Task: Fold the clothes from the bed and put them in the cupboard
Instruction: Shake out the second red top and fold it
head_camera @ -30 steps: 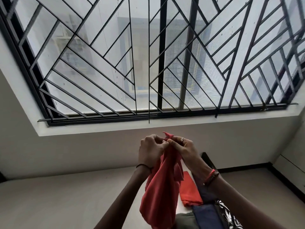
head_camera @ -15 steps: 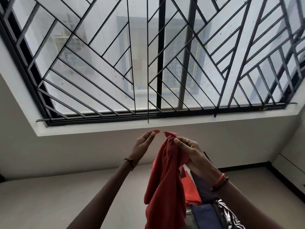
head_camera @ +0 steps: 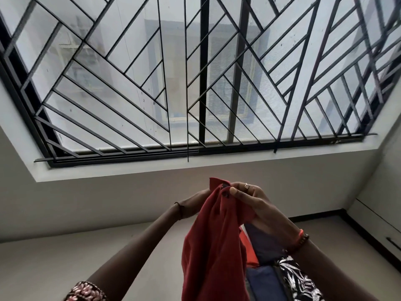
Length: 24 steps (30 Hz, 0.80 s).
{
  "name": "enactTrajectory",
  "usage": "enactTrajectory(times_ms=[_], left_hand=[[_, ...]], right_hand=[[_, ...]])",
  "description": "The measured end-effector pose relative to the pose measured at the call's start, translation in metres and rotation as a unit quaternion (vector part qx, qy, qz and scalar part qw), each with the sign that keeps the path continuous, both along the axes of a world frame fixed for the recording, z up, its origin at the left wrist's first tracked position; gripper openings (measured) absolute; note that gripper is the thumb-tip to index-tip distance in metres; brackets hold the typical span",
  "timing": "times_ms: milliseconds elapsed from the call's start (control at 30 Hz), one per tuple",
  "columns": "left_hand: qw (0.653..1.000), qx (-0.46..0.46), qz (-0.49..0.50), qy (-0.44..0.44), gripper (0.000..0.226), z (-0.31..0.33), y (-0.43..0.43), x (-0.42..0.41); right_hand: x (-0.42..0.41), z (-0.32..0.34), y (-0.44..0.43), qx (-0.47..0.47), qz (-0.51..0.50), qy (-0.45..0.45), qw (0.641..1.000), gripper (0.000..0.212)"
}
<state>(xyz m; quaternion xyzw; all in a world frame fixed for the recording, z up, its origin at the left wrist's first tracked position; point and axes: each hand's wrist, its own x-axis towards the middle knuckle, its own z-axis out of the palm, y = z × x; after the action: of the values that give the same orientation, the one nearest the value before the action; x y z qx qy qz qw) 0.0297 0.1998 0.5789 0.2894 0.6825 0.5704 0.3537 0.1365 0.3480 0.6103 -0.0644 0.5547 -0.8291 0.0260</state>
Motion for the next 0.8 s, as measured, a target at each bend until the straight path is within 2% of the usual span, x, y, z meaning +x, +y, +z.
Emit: enactTrajectory(times_ms=[100, 167, 200, 267, 367, 467, 567, 700, 800], left_hand=[[0.999, 0.012, -0.008, -0.035, 0.026, 0.004, 0.000, 0.002], [0.999, 0.028, -0.023, -0.033, 0.013, 0.008, -0.006, -0.003], [0.999, 0.027, -0.035, -0.028, 0.021, 0.010, -0.011, -0.008], [0.996, -0.008, -0.084, -0.014, 0.040, 0.016, -0.025, -0.019], [0.984, -0.065, -0.164, 0.022, 0.037, 0.023, -0.042, -0.028], [0.984, -0.083, -0.145, 0.066, 0.031, 0.026, -0.052, -0.031], [0.992, -0.029, -0.095, 0.080, 0.016, 0.035, -0.058, -0.032], [0.996, 0.076, -0.013, 0.049, 0.010, 0.055, -0.048, -0.029], [0.989, 0.131, -0.007, 0.062, 0.008, 0.071, -0.035, -0.025]], right_hand=[[0.004, -0.001, 0.002, 0.010, 0.005, -0.001, 1.000, 0.049], [0.008, 0.002, 0.005, 0.013, 0.002, 0.004, 1.000, 0.049], [0.009, 0.003, 0.009, 0.014, -0.001, 0.006, 1.000, 0.048], [0.013, 0.004, 0.016, 0.017, -0.009, 0.008, 1.000, 0.046], [0.015, 0.003, 0.022, 0.041, -0.022, 0.002, 0.999, 0.047], [0.016, 0.000, 0.022, 0.070, -0.019, -0.002, 0.997, 0.049], [0.012, -0.003, 0.024, 0.073, -0.018, -0.004, 0.997, 0.050], [0.002, -0.012, 0.030, 0.086, -0.019, -0.026, 0.996, 0.048], [-0.004, -0.017, 0.033, 0.052, 0.008, -0.034, 0.998, 0.046]])
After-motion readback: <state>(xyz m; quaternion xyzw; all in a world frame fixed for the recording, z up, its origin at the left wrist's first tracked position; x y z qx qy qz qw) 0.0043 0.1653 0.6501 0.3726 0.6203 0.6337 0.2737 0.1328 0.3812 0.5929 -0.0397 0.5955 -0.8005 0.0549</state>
